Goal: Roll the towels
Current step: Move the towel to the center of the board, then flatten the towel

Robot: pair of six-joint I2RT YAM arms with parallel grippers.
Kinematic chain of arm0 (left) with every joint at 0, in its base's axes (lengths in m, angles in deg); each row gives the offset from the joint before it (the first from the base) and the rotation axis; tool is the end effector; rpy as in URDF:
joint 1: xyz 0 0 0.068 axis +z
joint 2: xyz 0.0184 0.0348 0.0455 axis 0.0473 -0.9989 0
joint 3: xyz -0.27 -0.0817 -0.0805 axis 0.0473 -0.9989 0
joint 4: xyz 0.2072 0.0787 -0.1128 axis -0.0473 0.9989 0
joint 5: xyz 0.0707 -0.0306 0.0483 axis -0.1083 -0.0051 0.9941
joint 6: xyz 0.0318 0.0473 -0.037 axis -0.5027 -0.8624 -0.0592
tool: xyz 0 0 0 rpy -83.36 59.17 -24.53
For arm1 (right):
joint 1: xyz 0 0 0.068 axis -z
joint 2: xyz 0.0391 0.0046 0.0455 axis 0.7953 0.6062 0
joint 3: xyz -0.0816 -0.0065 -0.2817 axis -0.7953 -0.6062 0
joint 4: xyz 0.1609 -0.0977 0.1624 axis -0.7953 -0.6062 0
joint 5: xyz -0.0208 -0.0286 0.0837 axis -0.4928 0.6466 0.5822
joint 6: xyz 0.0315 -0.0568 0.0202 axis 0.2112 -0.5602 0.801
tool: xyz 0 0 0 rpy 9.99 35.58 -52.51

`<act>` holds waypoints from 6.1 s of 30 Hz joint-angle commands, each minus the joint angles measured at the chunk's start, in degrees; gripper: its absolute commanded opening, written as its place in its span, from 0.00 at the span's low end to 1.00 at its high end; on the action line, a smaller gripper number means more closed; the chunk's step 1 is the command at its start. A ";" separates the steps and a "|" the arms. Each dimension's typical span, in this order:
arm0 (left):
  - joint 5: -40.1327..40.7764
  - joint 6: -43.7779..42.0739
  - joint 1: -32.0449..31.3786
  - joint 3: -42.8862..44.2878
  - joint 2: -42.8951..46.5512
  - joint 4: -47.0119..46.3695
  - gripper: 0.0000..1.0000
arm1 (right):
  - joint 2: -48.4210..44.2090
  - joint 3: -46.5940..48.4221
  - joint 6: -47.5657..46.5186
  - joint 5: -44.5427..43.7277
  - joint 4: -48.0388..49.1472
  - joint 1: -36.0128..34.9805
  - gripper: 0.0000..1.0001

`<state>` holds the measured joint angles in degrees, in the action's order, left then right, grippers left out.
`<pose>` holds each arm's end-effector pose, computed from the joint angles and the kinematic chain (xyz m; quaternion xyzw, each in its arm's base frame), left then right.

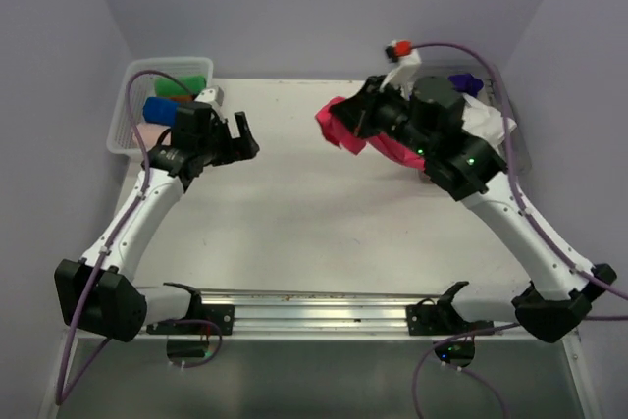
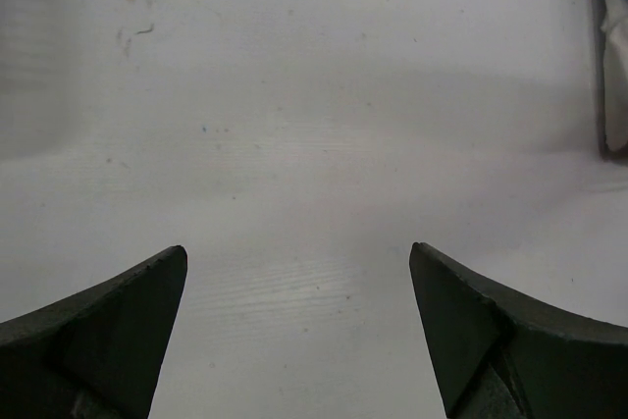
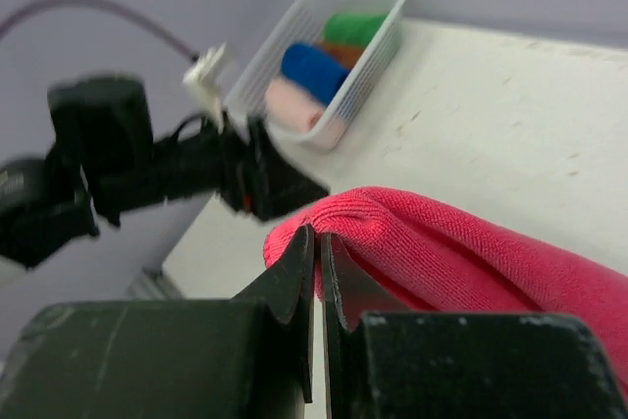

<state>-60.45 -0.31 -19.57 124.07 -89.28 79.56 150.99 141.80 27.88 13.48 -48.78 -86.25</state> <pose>0.2612 -0.0827 0.3336 -0.0515 0.8990 -0.1815 0.3951 0.2059 0.1406 0.5056 -0.0566 0.7266 0.3700 0.5762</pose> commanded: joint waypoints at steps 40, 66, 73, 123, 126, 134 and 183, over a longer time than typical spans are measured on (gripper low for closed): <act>1.26 20.58 -20.93 -16.72 -16.49 -11.21 0.51 | -10.16 -33.75 2.20 -13.70 -12.13 11.59 0.78; -2.28 10.12 -4.40 -5.28 -1.03 2.33 0.04 | -11.40 -41.31 7.65 -12.47 -10.54 11.68 0.78; 2.24 15.82 -14.33 -16.71 -3.58 -3.29 0.69 | -11.22 -41.22 7.74 -11.95 -11.16 11.68 0.78; -0.39 8.09 18.69 12.20 12.05 15.16 0.00 | -7.79 -34.72 9.06 -8.08 -7.91 19.06 0.75; -6.00 8.89 20.47 9.04 11.71 12.27 0.00 | -6.92 -35.68 9.06 -6.85 -6.16 18.97 0.75; -13.06 9.68 20.38 2.00 11.18 8.04 0.00 | 3.17 -37.71 12.57 -6.66 1.13 8.72 0.74; -2.59 6.52 20.82 6.32 7.94 9.27 0.00 | -0.53 -18.65 3.52 -21.80 -17.74 10.52 0.45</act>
<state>-60.12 7.69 0.71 134.39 -78.35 92.11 140.47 122.37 33.22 -6.19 -65.43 -79.30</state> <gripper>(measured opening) 0.009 0.424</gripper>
